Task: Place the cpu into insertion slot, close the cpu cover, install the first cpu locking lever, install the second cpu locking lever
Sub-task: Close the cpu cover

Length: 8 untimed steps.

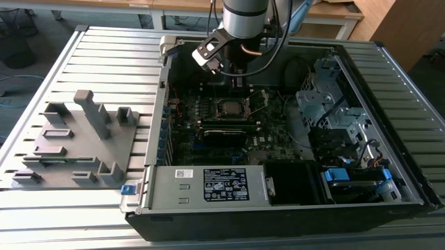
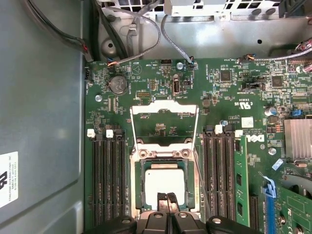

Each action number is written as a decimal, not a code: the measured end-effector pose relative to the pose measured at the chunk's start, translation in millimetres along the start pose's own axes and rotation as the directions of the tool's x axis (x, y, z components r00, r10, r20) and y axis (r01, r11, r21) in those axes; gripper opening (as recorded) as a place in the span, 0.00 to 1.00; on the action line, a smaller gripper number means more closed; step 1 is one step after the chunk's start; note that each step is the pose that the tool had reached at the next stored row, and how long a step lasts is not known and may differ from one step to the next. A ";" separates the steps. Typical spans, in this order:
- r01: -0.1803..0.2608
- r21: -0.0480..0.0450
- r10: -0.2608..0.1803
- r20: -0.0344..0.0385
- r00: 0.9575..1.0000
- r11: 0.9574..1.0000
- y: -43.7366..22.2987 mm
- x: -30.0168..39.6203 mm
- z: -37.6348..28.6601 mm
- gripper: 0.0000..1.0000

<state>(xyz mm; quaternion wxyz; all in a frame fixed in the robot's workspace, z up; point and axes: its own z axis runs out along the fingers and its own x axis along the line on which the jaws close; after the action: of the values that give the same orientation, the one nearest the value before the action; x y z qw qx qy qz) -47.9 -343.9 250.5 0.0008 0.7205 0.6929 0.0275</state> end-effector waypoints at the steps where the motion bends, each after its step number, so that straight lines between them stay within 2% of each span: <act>1: 0.000 0.000 0.000 0.000 1.000 1.000 0.0 0.0 -0.7 0.10; 8: 0.000 0.000 0.000 0.000 1.000 1.000 0.1 0.1 -2.3 0.10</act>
<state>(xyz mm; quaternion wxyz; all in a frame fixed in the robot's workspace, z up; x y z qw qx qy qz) -47.9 -343.8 252.8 0.0008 0.7205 0.6929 0.0275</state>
